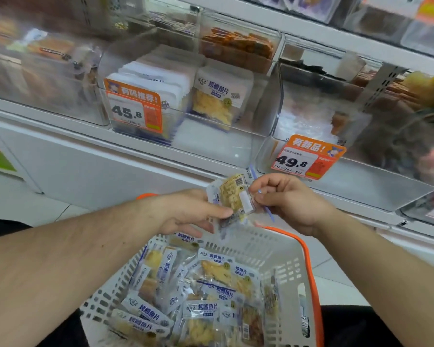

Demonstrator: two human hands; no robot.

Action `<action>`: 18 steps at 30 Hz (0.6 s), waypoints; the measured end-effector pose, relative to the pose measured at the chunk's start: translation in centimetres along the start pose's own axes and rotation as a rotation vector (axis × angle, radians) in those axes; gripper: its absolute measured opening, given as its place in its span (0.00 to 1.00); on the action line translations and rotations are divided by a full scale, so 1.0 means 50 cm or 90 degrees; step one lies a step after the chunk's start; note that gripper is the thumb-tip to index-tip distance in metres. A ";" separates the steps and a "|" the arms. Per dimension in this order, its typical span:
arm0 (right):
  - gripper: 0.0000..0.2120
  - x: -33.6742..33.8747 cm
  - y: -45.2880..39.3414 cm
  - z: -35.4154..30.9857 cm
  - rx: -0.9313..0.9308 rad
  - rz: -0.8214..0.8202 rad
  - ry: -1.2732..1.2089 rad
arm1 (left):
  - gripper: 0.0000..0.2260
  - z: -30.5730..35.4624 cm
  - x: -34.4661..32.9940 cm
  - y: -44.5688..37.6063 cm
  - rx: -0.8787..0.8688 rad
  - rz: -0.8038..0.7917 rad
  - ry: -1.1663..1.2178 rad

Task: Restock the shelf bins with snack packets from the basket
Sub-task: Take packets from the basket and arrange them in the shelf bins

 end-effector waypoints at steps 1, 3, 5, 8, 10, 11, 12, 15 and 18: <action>0.12 -0.003 0.001 0.001 0.000 0.012 -0.008 | 0.09 0.004 -0.002 -0.001 0.008 0.005 0.066; 0.13 -0.006 0.001 0.001 0.032 0.029 0.030 | 0.10 0.010 0.008 -0.006 0.015 0.047 0.191; 0.17 -0.005 0.001 -0.002 0.102 0.064 0.118 | 0.12 0.015 0.034 -0.011 0.014 0.114 0.270; 0.22 -0.011 0.016 -0.034 0.254 0.126 0.259 | 0.12 0.034 0.073 -0.009 -0.023 0.184 0.317; 0.19 -0.022 0.044 -0.073 0.442 0.184 0.360 | 0.12 0.055 0.095 -0.002 -0.068 0.217 0.308; 0.13 -0.029 0.063 -0.094 0.579 0.221 0.417 | 0.13 0.063 0.102 0.002 -0.082 0.228 0.304; 0.06 -0.039 0.080 -0.104 0.702 0.242 0.475 | 0.14 0.064 0.109 0.003 -0.083 0.238 0.308; 0.05 -0.058 0.105 -0.097 0.894 0.285 0.558 | 0.09 0.058 0.103 0.002 -0.025 0.196 0.399; 0.06 -0.070 0.124 -0.089 0.963 0.323 0.584 | 0.15 0.064 0.082 0.011 0.012 0.119 0.466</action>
Point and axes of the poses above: each hand's wrist, its own y-axis away from the middle knuckle, its own x-axis out of the back of the hand, z = x × y, the point moved 8 cm from there along -y, towards the middle knuckle, and after that the axes turned 14 degrees about z, right-handed, at the moved point
